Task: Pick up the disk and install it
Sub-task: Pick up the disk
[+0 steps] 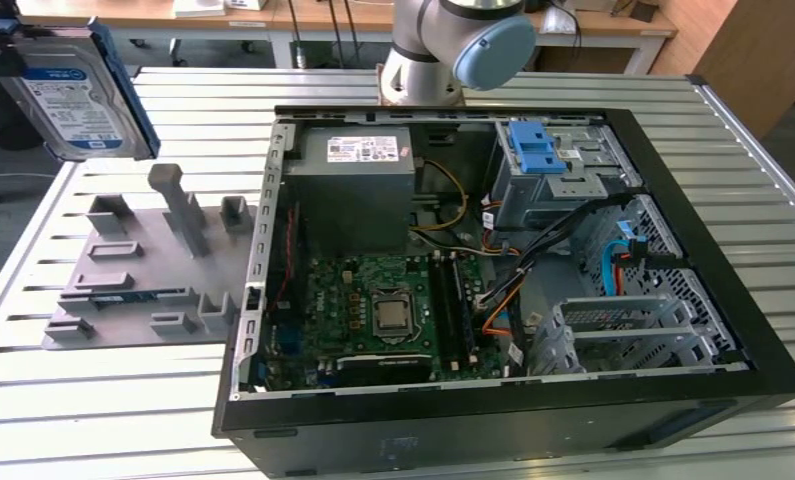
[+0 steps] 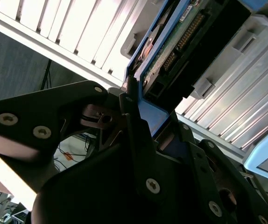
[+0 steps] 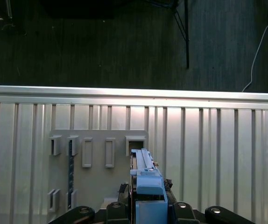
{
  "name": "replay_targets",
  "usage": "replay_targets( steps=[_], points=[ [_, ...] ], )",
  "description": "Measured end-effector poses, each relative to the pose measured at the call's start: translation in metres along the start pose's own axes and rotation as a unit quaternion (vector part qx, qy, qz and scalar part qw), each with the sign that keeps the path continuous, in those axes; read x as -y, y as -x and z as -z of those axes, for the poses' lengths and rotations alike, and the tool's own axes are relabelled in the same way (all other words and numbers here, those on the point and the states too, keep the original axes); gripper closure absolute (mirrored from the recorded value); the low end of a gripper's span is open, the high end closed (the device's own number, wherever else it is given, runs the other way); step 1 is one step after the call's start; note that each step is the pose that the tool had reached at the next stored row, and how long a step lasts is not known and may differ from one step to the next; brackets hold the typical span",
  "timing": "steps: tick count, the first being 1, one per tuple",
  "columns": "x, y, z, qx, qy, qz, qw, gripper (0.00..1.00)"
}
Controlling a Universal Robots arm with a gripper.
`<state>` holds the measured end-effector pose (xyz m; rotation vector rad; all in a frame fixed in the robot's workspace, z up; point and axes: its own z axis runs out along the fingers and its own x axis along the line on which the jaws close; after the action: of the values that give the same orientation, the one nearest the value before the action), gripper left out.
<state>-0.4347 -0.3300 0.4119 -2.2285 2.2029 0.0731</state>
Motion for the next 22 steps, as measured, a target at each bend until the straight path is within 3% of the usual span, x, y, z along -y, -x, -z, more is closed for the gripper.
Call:
replay_targets(
  steps=[22],
  points=[
    [-0.0004, 0.0006, 0.0159, 0.0000, 0.0000, 0.000, 1.0000, 0.64]
  ],
)
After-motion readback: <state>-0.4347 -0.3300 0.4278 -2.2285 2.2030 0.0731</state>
